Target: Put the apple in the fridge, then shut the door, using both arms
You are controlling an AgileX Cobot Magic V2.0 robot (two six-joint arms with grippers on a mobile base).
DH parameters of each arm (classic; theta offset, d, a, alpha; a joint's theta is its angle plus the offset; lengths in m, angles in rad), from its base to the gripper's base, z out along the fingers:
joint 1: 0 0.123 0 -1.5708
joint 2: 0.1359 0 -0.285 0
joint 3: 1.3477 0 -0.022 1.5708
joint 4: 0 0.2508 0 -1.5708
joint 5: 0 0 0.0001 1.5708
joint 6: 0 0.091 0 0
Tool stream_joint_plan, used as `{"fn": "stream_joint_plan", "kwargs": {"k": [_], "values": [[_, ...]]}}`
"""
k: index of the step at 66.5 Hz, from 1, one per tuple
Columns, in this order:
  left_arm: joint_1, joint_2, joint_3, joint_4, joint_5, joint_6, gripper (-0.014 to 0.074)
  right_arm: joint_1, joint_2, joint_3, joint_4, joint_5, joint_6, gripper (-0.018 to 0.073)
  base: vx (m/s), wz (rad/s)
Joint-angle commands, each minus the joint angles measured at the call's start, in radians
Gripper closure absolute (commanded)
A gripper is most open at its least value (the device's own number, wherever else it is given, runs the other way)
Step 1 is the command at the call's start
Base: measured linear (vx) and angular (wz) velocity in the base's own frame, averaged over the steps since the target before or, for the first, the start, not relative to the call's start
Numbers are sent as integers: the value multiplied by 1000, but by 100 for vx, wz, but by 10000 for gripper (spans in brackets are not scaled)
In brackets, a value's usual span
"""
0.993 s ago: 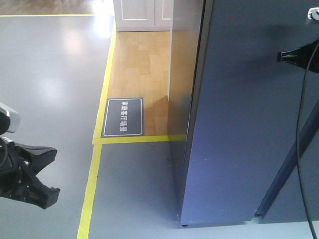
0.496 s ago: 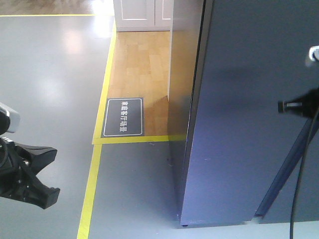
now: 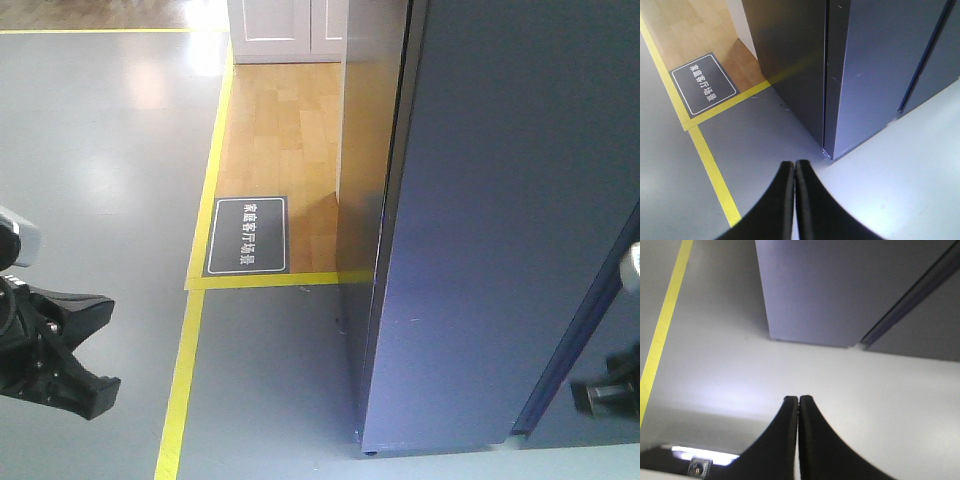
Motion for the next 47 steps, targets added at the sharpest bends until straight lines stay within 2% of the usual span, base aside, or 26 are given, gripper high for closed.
{"fn": "stream_joint_plan", "kwargs": {"k": [1, 11, 26, 47], "values": [[0, -12, -23, 6, -61, -11, 603, 7, -89, 16, -7, 14, 6, 562, 0, 0], [0, -12, -23, 6, -61, -11, 603, 7, -214, 72, 17, 81, 8, 562, 0, 0], [0, -12, -23, 6, -61, -11, 603, 7, -358, 126, 32, 109, 8, 562, 0, 0], [0, -12, -23, 6, -61, -11, 603, 7, -423, 127, 38, 103, 8, 562, 0, 0]]}}
